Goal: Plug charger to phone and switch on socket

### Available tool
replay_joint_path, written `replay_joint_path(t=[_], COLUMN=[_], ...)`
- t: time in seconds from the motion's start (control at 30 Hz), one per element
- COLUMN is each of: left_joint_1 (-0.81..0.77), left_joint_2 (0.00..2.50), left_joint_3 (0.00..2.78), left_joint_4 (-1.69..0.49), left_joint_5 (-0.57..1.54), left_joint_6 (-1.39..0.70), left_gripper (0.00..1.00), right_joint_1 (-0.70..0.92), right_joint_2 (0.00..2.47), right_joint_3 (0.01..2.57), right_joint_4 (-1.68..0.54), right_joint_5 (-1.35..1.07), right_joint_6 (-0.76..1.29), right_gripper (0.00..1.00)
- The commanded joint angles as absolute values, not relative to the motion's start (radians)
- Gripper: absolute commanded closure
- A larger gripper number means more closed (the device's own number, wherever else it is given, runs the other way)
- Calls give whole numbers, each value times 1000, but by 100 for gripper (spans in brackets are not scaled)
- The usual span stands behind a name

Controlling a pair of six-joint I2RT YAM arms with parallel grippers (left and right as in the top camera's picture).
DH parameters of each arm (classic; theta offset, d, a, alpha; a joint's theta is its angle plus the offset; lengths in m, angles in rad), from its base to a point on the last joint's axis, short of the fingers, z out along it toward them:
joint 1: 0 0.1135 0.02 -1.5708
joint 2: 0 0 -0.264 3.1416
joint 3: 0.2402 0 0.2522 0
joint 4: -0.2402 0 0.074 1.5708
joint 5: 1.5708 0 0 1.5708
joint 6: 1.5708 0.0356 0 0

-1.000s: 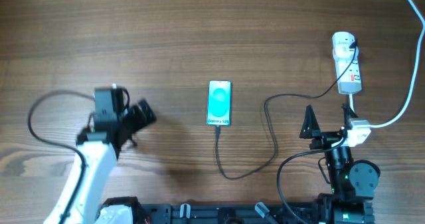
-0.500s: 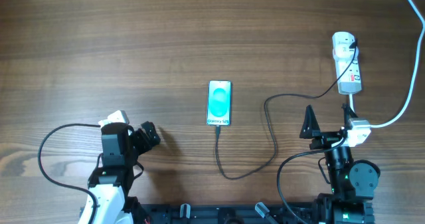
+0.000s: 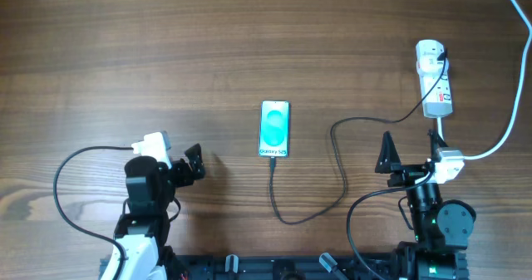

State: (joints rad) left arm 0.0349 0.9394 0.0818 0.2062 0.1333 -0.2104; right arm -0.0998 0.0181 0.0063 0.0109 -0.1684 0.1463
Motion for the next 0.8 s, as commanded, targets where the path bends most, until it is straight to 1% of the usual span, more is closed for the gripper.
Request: replay_joint_path(t=[0.0, 0.5, 0.77], left_joint_1=[41, 41, 41], left_joint_2=[942, 922, 844], left_joint_3=[35, 6, 6], left_joint_4=[234, 208, 120], left_joint_5=[187, 186, 186], left_joint_6=[-161, -164, -164], left_gripper=[0, 0, 0], right_joint_1=[-97, -97, -97], right_joint_2=[4, 4, 4], right_joint_3=[5, 5, 5], right_joint_4=[14, 14, 14], right_joint_5=[-181, -181, -181], right_joint_6=[160, 159, 159], right_gripper=[0, 0, 1])
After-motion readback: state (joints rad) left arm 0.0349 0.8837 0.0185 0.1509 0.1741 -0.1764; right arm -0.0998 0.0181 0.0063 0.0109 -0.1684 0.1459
